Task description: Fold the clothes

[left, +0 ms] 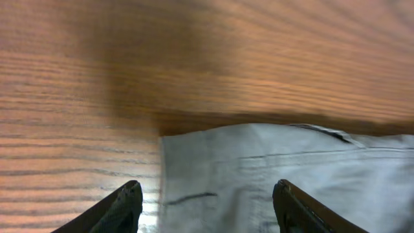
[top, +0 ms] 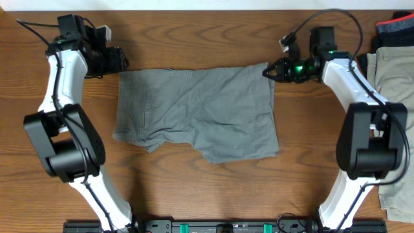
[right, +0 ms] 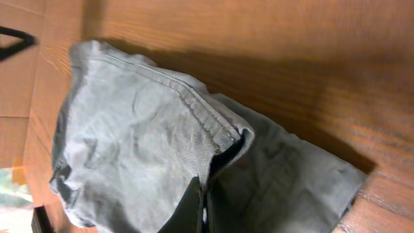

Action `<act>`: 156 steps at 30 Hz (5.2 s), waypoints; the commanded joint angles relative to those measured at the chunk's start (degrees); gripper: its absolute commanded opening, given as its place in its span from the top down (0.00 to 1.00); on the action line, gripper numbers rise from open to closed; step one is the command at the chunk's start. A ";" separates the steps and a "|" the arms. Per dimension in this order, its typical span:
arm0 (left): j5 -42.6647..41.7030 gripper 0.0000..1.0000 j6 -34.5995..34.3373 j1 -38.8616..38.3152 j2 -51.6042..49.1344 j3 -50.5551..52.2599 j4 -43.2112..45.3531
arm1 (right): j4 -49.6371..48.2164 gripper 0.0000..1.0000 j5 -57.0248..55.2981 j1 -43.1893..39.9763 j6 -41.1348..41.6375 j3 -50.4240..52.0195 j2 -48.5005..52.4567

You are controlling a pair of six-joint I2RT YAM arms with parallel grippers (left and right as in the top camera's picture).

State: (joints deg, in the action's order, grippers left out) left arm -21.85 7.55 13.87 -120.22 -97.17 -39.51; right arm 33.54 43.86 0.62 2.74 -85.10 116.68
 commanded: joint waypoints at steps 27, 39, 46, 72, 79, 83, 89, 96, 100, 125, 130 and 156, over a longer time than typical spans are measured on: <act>-16.09 0.67 6.01 3.87 -9.35 -0.57 -0.31 | 1.88 0.99 -1.66 0.94 -0.02 0.04 -1.60; -16.81 0.94 4.50 4.35 -9.11 -0.59 1.84 | 2.21 0.98 -1.68 0.74 -0.02 0.04 -1.64; -28.79 0.94 3.96 7.08 -3.67 -0.59 0.55 | 2.82 0.99 -7.98 -0.83 1.25 0.04 -6.62; -17.51 0.94 4.22 8.94 47.23 -0.59 -7.74 | 6.25 0.99 -32.96 -4.13 12.07 -0.02 -43.58; -17.49 0.94 3.41 8.94 59.34 -0.74 1.22 | 5.75 0.99 -32.87 -8.76 12.55 -3.43 -50.53; -17.51 0.94 0.46 8.94 64.57 -0.74 7.78 | 6.21 0.99 -32.92 -9.66 12.46 -7.13 -52.76; -17.46 0.94 -1.66 8.94 68.87 -2.45 13.09 | 6.73 0.99 -32.96 -11.17 11.85 -13.99 -54.34; -11.93 0.94 -2.29 8.94 68.91 -6.27 13.07 | 9.86 0.99 -33.35 -12.79 10.45 -20.39 -54.34; -7.17 0.94 -2.27 8.94 67.49 -6.25 12.15 | 11.23 0.99 -33.33 -12.76 10.47 -20.37 -53.29; -13.29 0.94 -9.16 1.25 9.49 -6.14 22.84 | -15.37 0.99 -16.13 -5.79 10.58 -20.37 -1.90; -13.05 0.94 -13.70 1.33 6.10 -6.14 29.42 | -18.60 0.99 -14.45 -5.86 13.03 -20.37 3.02; -18.34 0.94 -13.81 2.82 22.16 -6.16 21.53 | -8.57 0.99 -8.24 -8.72 13.11 -20.44 -9.25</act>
State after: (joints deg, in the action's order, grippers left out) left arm -39.88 -6.22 15.38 -108.75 -102.48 -17.78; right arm 23.35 36.73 -4.97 15.49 -105.01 117.47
